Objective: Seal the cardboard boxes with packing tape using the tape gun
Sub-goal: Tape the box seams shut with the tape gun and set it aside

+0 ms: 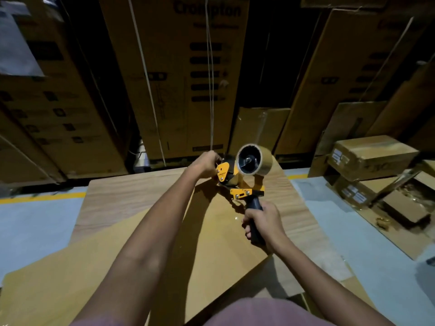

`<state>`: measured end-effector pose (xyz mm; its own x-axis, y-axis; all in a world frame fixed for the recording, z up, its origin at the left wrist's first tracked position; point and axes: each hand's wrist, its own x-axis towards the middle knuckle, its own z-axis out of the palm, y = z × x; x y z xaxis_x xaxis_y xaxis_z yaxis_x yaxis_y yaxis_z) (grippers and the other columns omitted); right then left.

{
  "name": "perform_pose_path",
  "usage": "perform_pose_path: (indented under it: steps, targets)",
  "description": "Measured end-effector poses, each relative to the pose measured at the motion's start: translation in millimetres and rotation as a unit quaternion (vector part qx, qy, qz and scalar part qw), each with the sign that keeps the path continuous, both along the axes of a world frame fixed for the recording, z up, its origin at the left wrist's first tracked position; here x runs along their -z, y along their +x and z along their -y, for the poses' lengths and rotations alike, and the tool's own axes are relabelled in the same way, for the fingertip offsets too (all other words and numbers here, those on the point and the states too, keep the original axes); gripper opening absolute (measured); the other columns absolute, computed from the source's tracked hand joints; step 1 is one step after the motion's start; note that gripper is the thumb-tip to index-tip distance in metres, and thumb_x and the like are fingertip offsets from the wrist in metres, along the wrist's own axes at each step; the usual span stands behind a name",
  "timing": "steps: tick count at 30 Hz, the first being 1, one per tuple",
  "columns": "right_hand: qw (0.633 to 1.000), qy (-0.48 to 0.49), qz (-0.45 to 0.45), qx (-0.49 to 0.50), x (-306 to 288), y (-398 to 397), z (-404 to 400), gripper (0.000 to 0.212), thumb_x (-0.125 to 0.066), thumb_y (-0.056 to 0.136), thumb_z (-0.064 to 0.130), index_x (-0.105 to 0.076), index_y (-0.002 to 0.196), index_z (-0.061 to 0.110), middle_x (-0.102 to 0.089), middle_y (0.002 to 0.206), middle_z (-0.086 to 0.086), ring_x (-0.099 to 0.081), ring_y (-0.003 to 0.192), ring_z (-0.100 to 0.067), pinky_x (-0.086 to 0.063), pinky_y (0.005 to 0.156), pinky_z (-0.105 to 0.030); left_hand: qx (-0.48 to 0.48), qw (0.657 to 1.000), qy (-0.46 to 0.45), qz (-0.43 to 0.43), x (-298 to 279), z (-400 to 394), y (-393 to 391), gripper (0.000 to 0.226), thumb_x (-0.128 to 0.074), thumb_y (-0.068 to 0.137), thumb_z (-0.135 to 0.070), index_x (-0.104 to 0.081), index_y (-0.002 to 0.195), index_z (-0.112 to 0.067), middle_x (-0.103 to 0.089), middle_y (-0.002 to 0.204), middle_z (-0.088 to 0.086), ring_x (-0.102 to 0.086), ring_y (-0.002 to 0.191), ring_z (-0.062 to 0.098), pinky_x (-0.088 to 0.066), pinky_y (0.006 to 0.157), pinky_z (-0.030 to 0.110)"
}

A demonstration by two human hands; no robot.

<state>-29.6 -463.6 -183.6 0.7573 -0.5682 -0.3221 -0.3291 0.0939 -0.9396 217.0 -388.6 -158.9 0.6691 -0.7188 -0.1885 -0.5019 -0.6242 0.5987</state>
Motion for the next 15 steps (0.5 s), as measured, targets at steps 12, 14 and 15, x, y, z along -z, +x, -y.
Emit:
perform_pose_path:
  steps: [12,14,15]
  targets:
    - [0.998,-0.058,-0.034,-0.012,9,31,11,0.008,-0.060,0.082,-0.004,-0.058,0.085,0.003,-0.062,0.058,-0.015,-0.059,0.048,-0.027,-0.053,0.048,-0.035,-0.011,0.999,-0.001,0.036,27,3,22,0.019,-0.079,0.084,-0.008,-0.071,0.096,-0.021,-0.070,0.091,-0.003,-0.067,0.086,0.013,-0.056,0.070,0.030]
    - [0.998,-0.061,-0.032,-0.011,10,30,12,0.008,-0.061,0.083,-0.004,-0.058,0.086,0.003,-0.062,0.058,-0.014,-0.060,0.049,-0.027,-0.054,0.048,-0.035,-0.011,0.999,-0.027,0.026,32,1,22,0.020,-0.079,0.084,-0.008,-0.074,0.101,-0.016,-0.072,0.094,-0.001,-0.069,0.087,0.013,-0.061,0.078,0.034]
    - [0.998,-0.058,-0.030,-0.011,11,30,13,0.008,-0.061,0.084,-0.004,-0.058,0.087,0.003,-0.063,0.059,-0.014,-0.061,0.049,-0.028,-0.055,0.049,-0.036,-0.014,0.999,-0.036,0.022,34,1,22,0.016,-0.078,0.085,-0.007,-0.075,0.100,-0.015,-0.073,0.093,0.000,-0.069,0.087,0.013,-0.061,0.078,0.034]
